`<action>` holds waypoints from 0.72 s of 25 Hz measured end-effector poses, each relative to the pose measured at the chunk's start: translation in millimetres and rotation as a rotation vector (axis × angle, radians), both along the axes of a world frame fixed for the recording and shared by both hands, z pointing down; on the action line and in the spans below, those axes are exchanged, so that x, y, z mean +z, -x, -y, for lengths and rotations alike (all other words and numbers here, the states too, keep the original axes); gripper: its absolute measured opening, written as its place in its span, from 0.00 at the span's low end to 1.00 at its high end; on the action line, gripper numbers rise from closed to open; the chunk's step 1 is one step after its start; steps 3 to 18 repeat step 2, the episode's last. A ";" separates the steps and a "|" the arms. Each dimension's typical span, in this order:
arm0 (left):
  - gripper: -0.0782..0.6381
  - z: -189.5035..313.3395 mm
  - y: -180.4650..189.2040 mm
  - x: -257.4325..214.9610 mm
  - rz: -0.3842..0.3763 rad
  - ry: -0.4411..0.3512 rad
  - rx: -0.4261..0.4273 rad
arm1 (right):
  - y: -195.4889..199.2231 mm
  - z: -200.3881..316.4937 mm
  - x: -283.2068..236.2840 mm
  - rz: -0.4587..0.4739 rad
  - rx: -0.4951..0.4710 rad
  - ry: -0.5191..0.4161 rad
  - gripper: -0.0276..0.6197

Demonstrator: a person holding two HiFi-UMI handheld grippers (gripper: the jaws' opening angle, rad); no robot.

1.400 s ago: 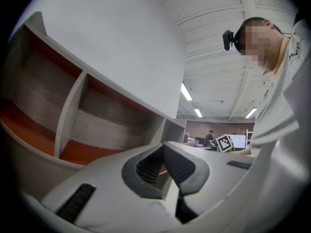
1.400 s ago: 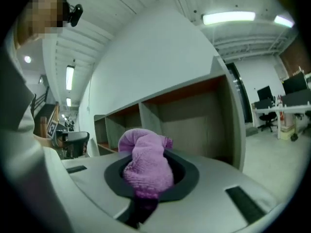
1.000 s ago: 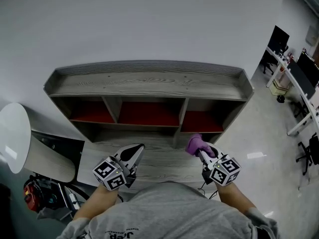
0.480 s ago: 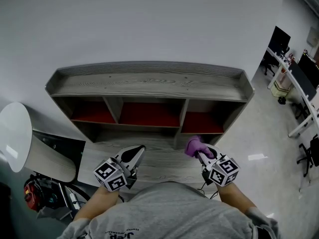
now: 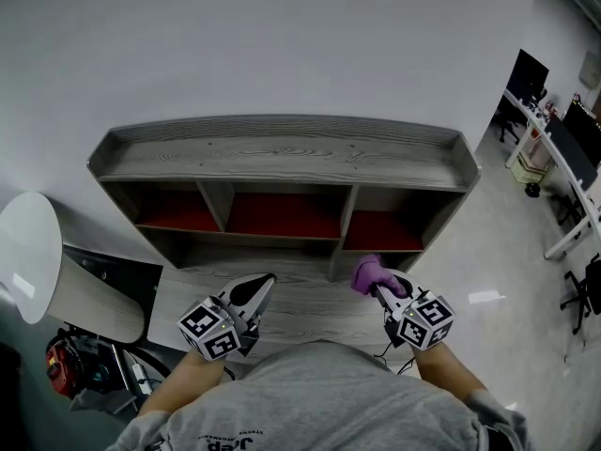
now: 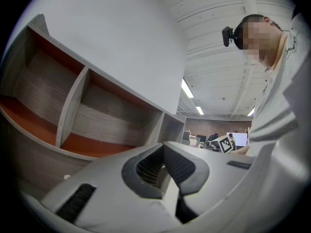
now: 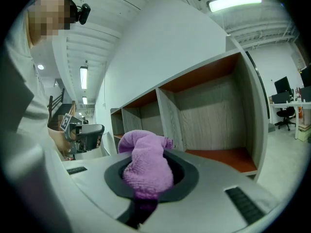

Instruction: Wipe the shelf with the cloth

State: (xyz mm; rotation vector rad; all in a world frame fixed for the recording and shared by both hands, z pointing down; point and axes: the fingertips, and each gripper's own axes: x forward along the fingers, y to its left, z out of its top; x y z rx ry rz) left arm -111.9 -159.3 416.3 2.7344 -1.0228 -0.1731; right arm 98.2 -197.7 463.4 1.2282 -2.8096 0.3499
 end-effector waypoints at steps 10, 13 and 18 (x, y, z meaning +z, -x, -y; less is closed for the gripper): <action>0.13 0.2 -0.2 0.1 0.003 -0.003 0.004 | 0.6 0.2 0.8 -0.003 -0.003 0.000 0.14; 0.13 0.2 -0.2 0.1 0.003 -0.003 0.004 | 0.6 0.2 0.8 -0.003 -0.003 0.000 0.14; 0.13 0.2 -0.2 0.1 0.003 -0.003 0.004 | 0.6 0.2 0.8 -0.003 -0.003 0.000 0.14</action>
